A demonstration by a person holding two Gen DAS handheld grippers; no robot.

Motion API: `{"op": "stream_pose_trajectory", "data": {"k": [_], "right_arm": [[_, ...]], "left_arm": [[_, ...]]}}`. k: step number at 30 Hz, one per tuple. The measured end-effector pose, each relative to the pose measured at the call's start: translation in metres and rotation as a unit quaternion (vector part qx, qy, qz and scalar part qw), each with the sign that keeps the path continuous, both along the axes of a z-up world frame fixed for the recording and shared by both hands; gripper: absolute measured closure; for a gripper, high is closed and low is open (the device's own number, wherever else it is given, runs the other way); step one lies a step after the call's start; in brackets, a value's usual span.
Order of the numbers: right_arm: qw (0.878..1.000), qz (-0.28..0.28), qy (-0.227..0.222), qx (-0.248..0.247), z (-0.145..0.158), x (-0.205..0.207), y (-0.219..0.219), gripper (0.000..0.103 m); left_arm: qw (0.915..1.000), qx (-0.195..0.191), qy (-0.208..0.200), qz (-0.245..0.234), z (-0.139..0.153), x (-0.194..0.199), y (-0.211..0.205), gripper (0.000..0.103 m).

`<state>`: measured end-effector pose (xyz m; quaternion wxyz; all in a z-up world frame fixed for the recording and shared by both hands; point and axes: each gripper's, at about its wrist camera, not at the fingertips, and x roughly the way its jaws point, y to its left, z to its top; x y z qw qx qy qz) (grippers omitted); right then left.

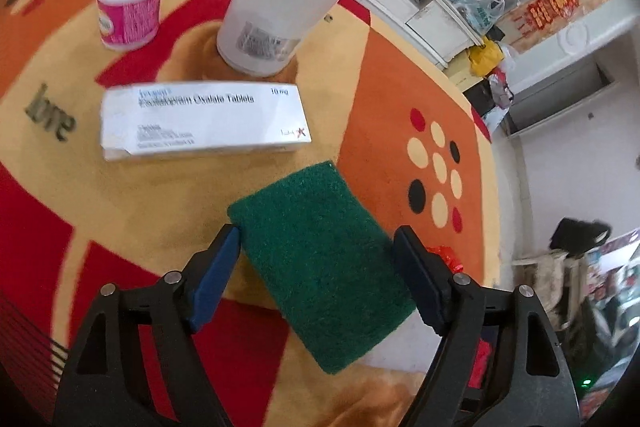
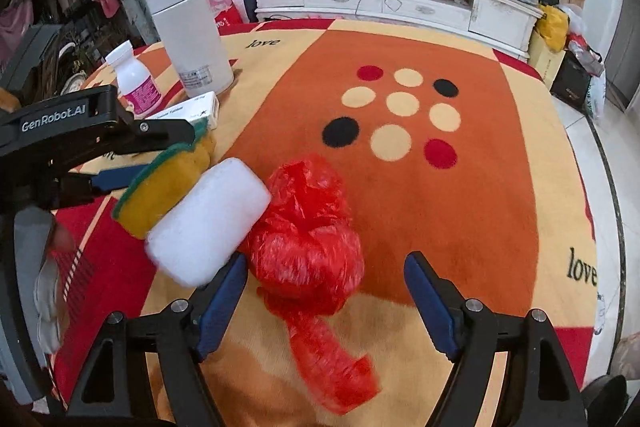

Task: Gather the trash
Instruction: 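Grasp the red plastic bag with the right gripper while the left grasps the green sponge, then carry the sponge and red bag with both grippers over the black bin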

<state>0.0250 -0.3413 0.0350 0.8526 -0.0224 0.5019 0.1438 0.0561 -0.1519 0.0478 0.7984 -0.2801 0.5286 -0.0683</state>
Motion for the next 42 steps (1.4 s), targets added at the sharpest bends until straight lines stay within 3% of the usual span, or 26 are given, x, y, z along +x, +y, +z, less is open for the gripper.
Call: {"op": "stream_pose_trajectory", "data": {"k": [3,5,7,8,11,17,22,28,29,30,31,40,41,42], "right_arm": [[1.000,0.003,0.005,0.000,-0.007,0.003,0.002,0.025],[1.000,0.005,0.001,0.007,-0.007,0.001,0.002,0.025],[1.000,0.008,-0.002,0.016,-0.006,-0.001,0.001,0.040],[1.000,0.013,-0.003,0.021,-0.006,-0.003,0.001,0.052],[1.000,0.022,-0.006,0.018,-0.004,-0.011,0.003,0.060],[0.999,0.026,-0.027,0.027,0.014,-0.042,-0.006,0.061],[0.999,0.022,-0.030,0.024,0.021,-0.068,-0.014,0.061],[0.999,0.018,-0.026,0.009,0.022,-0.098,-0.021,0.061],[1.000,0.016,-0.025,0.007,0.022,-0.102,-0.022,0.061],[1.000,0.013,-0.025,0.004,0.021,-0.107,-0.026,0.061],[1.000,0.010,-0.025,0.002,0.022,-0.111,-0.028,0.061],[0.999,-0.026,-0.024,0.002,0.024,-0.139,-0.062,0.061],[0.999,-0.028,-0.023,0.004,0.024,-0.141,-0.065,0.061],[0.999,-0.030,-0.023,0.007,0.024,-0.143,-0.067,0.061]], "left_arm": [[0.9995,-0.020,0.017,0.015,-0.006,0.002,-0.001,0.024],[0.9998,-0.013,0.011,0.011,-0.006,0.001,-0.003,0.024],[1.0000,-0.008,0.001,0.002,-0.005,-0.003,-0.003,0.025],[0.9999,-0.011,-0.001,-0.003,-0.005,-0.004,-0.002,0.025],[0.9994,-0.028,-0.010,-0.019,-0.002,-0.013,0.006,0.039],[0.9969,-0.023,-0.050,-0.056,0.028,-0.046,0.022,0.045],[0.9924,0.007,-0.075,-0.097,0.056,-0.084,0.024,0.046],[0.9859,0.039,-0.077,-0.144,0.060,-0.133,0.010,0.047],[0.9850,0.043,-0.078,-0.148,0.060,-0.139,0.006,0.049],[0.9835,0.050,-0.082,-0.153,0.059,-0.147,0.002,0.080],[0.9808,0.061,-0.081,-0.167,0.059,-0.155,-0.005,0.086],[0.9738,0.059,-0.108,-0.191,0.056,-0.174,-0.046,0.085],[0.9727,0.061,-0.114,-0.193,0.056,-0.175,-0.047,0.082],[0.9712,0.061,-0.119,-0.197,0.056,-0.176,-0.049,0.071]]}}
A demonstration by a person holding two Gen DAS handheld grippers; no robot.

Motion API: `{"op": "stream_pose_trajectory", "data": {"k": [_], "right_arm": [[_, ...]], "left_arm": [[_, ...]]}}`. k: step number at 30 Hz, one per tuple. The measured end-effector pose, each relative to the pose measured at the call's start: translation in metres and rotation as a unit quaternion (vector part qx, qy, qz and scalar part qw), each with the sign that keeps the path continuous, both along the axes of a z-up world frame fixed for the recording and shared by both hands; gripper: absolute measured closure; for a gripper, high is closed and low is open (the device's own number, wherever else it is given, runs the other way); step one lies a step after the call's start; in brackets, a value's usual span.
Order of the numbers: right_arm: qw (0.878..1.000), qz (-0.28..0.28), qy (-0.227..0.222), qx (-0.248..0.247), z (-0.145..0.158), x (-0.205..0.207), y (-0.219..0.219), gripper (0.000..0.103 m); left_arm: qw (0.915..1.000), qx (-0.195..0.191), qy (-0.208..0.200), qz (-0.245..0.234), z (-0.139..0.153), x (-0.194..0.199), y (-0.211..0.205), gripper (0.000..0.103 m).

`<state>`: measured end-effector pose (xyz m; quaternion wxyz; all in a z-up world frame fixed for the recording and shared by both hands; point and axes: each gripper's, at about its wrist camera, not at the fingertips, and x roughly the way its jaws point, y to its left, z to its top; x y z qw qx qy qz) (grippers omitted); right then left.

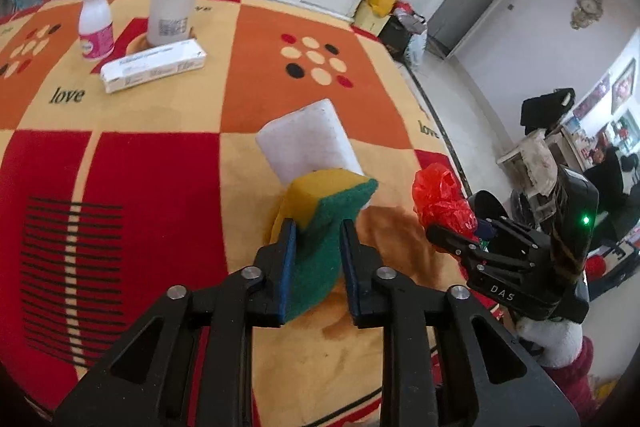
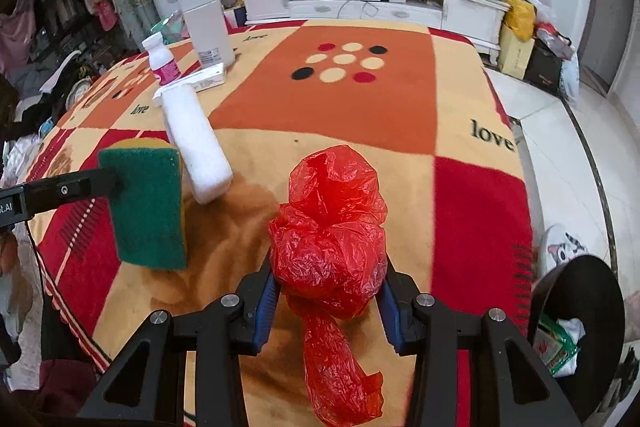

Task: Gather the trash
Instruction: 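Carry the sponge and red bag with both grippers over the black bin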

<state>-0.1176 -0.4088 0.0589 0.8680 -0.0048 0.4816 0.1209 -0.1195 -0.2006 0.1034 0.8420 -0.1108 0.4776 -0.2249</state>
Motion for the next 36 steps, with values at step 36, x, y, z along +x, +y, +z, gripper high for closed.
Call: {"op": "stream_pose_trajectory", "data": {"k": [36], "right_arm": [[0.999,-0.030,-0.009,0.008,0.003,-0.023,-0.035,0.061]], "left_arm": [[0.9942,0.075,-0.070,-0.033,0.001,-0.025,-0.063,0.045]]}}
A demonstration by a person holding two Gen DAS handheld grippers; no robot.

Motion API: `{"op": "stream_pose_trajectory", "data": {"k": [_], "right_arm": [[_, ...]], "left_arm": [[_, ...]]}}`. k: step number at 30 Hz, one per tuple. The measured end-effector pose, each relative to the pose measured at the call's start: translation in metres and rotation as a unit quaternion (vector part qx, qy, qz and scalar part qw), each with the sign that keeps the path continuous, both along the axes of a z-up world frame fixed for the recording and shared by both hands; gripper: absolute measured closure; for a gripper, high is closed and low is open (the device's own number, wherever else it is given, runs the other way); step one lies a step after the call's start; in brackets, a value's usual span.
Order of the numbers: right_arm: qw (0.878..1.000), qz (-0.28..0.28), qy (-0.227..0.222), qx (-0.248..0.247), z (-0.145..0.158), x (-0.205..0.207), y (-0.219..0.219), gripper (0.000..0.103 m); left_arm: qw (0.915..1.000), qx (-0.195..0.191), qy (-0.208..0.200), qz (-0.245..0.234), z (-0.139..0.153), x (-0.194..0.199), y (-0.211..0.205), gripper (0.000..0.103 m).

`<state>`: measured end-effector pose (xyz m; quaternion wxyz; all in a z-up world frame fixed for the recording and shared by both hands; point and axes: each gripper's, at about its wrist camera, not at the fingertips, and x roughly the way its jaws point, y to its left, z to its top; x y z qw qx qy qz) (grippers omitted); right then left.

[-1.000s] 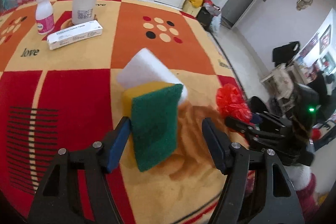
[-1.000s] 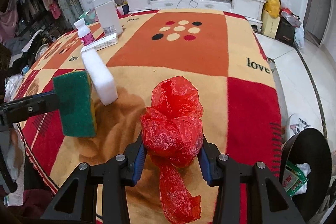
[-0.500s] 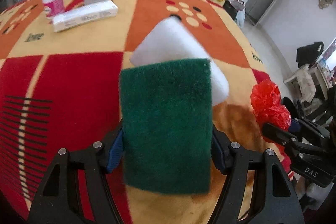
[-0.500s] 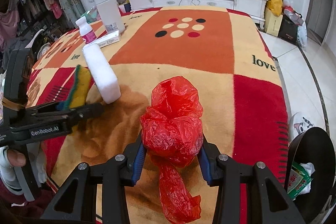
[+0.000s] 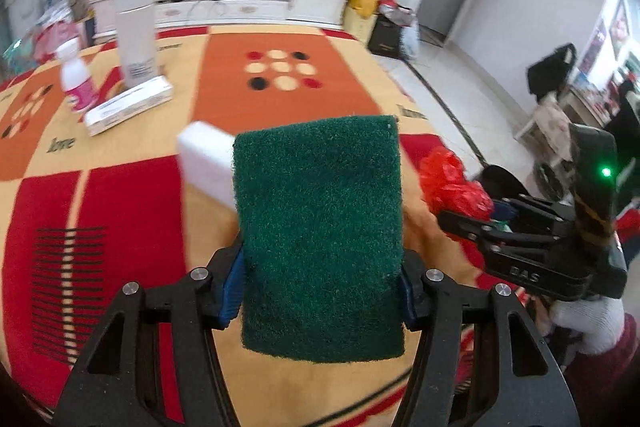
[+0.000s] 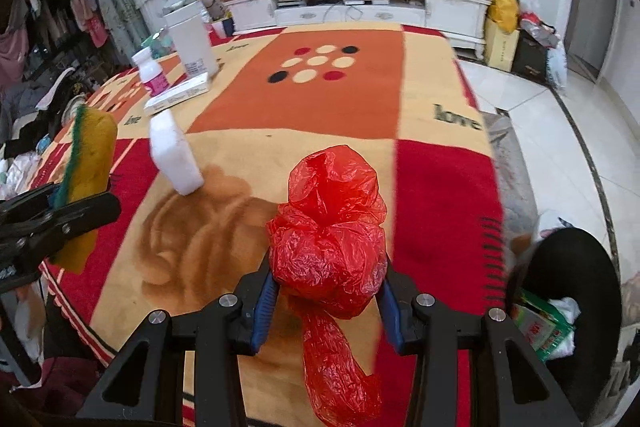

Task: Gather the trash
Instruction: 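Carry the sponge and red bag with both grippers over the black bin, then open both grippers to drop the sponge and red bag into the bin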

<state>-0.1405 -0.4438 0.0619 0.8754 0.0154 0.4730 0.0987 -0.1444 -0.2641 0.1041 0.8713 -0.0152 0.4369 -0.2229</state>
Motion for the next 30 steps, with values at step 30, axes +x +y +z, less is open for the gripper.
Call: {"op": "stream_pose_trajectory", "data": {"k": [30], "right_arm": [[0.978,-0.201,0.035,-0.046,-0.014,-0.064,-0.217,0.061]], "left_arm": [[0.9785,-0.049,0.083,-0.182,-0.029,0.020,-0.248,0.045]]}}
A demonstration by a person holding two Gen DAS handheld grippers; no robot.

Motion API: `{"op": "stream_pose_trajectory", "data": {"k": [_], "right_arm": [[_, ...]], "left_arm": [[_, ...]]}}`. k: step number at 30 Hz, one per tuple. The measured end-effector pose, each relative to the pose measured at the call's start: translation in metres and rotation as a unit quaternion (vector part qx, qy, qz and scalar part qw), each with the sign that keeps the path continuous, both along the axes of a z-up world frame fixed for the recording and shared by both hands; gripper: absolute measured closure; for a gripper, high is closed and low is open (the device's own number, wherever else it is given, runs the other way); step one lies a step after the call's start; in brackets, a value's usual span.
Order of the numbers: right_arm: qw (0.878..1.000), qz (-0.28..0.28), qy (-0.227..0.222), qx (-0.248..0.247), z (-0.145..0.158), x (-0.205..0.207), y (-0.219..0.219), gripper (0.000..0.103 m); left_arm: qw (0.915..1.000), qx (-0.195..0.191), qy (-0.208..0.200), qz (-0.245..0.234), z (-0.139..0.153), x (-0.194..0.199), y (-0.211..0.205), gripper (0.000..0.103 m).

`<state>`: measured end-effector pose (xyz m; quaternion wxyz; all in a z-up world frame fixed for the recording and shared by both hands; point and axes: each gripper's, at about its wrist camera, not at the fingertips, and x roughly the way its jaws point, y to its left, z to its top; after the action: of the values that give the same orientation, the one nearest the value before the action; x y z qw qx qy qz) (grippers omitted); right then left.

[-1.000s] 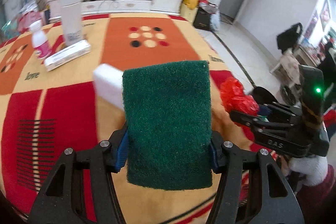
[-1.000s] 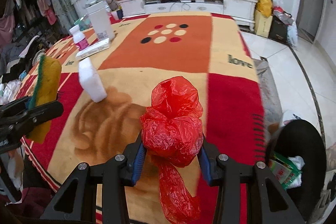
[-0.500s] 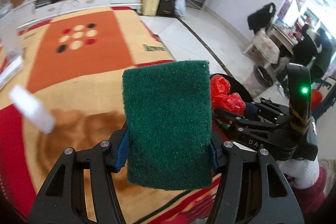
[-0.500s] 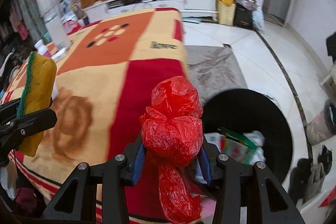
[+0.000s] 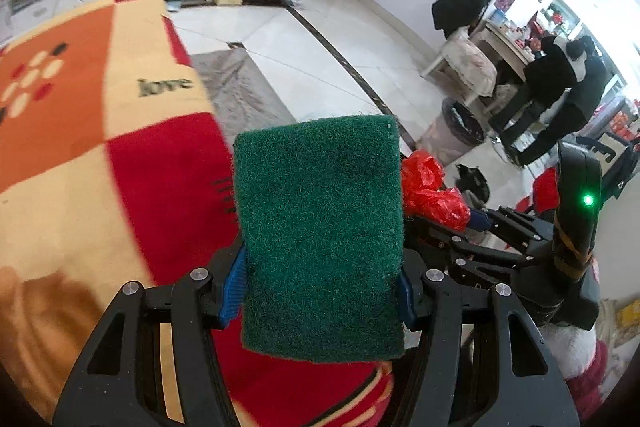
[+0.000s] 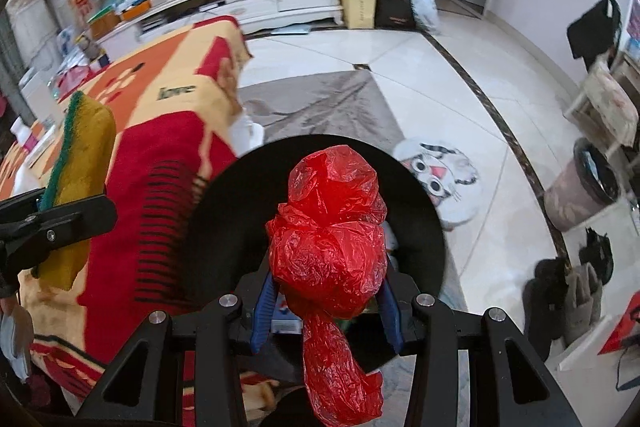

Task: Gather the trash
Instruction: 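Open both grippers to drop the sponge and red bag into the bin, then bring both empty grippers back over the blanket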

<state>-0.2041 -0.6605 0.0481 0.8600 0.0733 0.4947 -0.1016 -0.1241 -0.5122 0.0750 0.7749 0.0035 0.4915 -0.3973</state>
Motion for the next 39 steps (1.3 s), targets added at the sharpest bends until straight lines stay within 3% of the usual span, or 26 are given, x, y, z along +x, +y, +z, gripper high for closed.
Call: {"op": "stream_pose_trajectory", "data": {"k": [11,15,18,30,39], "right_arm": [[1.000,-0.024,0.011,0.014,-0.018,0.003,-0.027,0.060],[0.999,-0.042,0.012,0.019,-0.024,0.005,-0.035,0.034],[0.998,-0.051,0.011,0.030,-0.028,0.003,-0.039,0.034],[0.999,-0.035,0.008,0.035,-0.023,-0.001,-0.022,0.034],[0.999,-0.012,-0.008,0.028,-0.006,0.000,0.012,0.034]], "left_arm": [[0.9982,-0.027,0.047,-0.025,-0.018,0.016,-0.038,0.041],[0.9961,-0.047,0.060,-0.044,-0.020,0.020,-0.040,0.035],[0.9963,-0.046,0.059,-0.042,-0.019,0.020,-0.038,0.034],[0.9997,-0.016,0.010,-0.013,-0.002,0.006,-0.015,0.034],[0.9977,0.005,-0.049,0.046,0.014,-0.004,0.037,0.034]]}}
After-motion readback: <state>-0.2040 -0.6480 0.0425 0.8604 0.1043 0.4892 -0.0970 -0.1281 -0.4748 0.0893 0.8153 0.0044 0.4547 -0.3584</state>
